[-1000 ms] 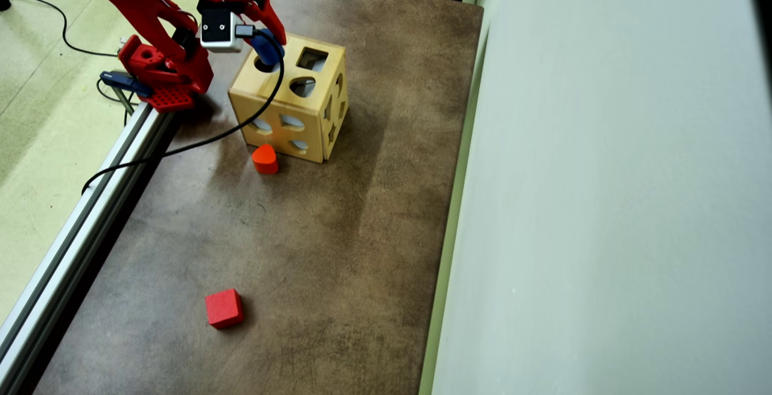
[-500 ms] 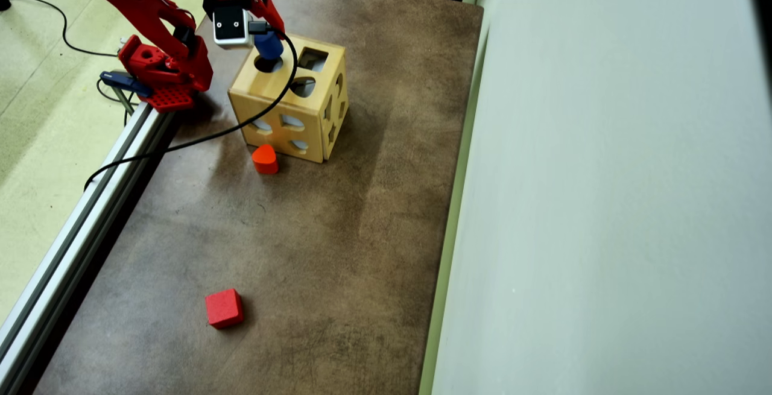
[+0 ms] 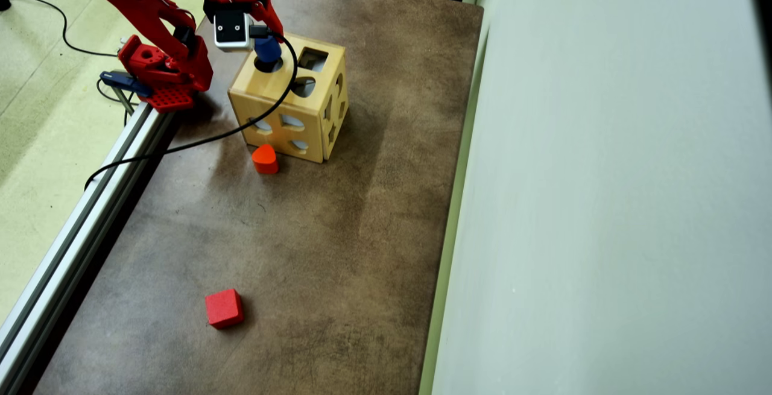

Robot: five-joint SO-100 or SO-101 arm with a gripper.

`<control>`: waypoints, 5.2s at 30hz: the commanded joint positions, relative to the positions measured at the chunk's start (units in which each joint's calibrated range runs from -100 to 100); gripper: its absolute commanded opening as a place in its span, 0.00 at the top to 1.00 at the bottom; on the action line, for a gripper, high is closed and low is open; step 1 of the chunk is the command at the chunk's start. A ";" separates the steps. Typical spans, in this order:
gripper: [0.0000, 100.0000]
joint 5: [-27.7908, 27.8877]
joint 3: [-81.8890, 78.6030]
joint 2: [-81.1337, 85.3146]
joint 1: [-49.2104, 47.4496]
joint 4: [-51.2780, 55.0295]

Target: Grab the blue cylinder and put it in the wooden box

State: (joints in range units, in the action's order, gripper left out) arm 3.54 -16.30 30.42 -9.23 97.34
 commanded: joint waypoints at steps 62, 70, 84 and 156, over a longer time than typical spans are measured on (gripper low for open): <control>0.82 1.07 -1.50 1.21 -0.80 0.25; 0.76 1.07 -1.50 1.13 -0.80 0.25; 0.71 1.07 -1.50 1.72 -0.80 0.25; 0.71 -3.57 9.41 54.46 3.44 0.81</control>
State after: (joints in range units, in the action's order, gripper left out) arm -0.07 -1.31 82.71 -5.57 97.42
